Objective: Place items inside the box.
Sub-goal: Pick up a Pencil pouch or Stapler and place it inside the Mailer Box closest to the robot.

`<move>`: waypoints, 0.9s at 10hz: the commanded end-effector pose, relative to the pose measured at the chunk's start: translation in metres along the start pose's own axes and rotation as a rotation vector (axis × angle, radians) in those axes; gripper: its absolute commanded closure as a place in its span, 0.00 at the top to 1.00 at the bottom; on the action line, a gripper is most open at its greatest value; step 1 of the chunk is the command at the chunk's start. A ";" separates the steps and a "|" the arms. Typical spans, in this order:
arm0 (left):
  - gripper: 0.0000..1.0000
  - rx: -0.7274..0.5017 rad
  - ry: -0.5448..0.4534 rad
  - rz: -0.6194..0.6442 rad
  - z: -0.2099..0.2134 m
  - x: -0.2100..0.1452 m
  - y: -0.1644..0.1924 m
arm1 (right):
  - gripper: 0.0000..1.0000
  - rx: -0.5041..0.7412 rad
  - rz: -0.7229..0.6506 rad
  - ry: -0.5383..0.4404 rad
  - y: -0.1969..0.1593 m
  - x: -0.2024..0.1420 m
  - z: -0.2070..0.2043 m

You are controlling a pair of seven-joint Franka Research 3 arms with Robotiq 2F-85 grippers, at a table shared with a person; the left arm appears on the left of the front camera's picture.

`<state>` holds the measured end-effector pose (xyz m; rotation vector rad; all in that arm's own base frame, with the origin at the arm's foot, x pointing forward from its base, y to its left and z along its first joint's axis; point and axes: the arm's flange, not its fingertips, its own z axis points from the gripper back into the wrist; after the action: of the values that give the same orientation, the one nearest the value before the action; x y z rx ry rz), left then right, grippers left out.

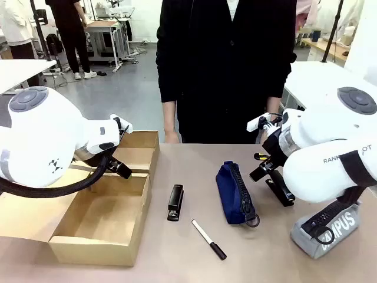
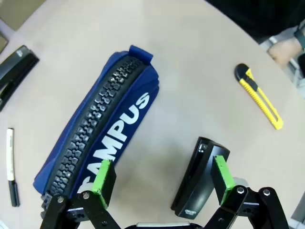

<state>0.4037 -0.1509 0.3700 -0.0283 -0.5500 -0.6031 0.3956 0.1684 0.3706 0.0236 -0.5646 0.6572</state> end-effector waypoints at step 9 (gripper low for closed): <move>1.00 0.000 0.000 0.000 0.000 0.000 0.000 | 1.00 0.000 0.000 0.000 0.000 0.000 0.000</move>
<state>0.4037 -0.1509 0.3700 -0.0283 -0.5500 -0.6031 0.3955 0.1685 0.3706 0.0231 -0.5646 0.6577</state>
